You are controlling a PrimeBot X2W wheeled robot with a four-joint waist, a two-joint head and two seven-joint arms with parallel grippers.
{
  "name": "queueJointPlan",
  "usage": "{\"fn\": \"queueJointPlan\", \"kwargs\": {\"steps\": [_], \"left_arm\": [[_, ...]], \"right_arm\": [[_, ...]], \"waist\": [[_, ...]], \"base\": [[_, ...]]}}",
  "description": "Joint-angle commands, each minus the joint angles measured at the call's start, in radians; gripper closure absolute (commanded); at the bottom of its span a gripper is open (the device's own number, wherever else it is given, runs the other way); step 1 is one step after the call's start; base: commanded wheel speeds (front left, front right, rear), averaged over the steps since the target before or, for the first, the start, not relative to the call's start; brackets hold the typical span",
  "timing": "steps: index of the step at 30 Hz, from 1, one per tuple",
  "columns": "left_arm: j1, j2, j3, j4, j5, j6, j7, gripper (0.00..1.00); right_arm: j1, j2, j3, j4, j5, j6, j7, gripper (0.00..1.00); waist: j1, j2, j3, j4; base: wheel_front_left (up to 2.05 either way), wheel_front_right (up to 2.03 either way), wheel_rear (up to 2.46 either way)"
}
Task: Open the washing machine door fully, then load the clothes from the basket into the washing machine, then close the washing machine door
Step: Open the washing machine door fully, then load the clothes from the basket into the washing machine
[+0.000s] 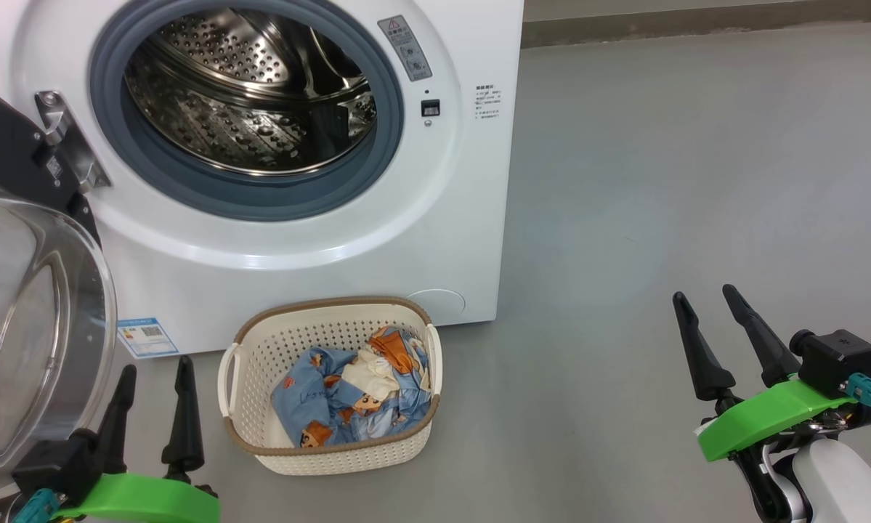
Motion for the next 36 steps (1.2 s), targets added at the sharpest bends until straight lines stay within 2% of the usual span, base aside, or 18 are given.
{"fn": "queueJointPlan", "kwargs": {"steps": [1, 26, 36], "left_arm": [[-0.014, 0.028, 0.032, -0.025, 0.012, 0.002, -0.011, 0.0], [-0.012, 0.03, 0.03, -0.028, -0.001, 0.004, -0.012, 0.0], [-0.015, 0.032, 0.031, -0.027, -0.005, 0.008, -0.012, 0.0]], "right_arm": [[-0.005, -0.013, 0.011, -0.021, 0.001, 0.006, -0.012, 0.0], [-0.003, -0.014, 0.011, -0.024, 0.005, 0.006, -0.012, 0.0], [-0.001, -0.012, 0.005, -0.026, 0.004, 0.006, -0.012, 0.0]], "waist": [[0.0, 0.0, -0.001, 0.001], [0.0, 0.0, 0.003, 0.004], [0.0, 0.0, 0.006, 0.006]], "base": [[0.0, 0.0, 0.0], [0.01, -0.01, 0.0], [0.89, -0.89, 0.0]]}}
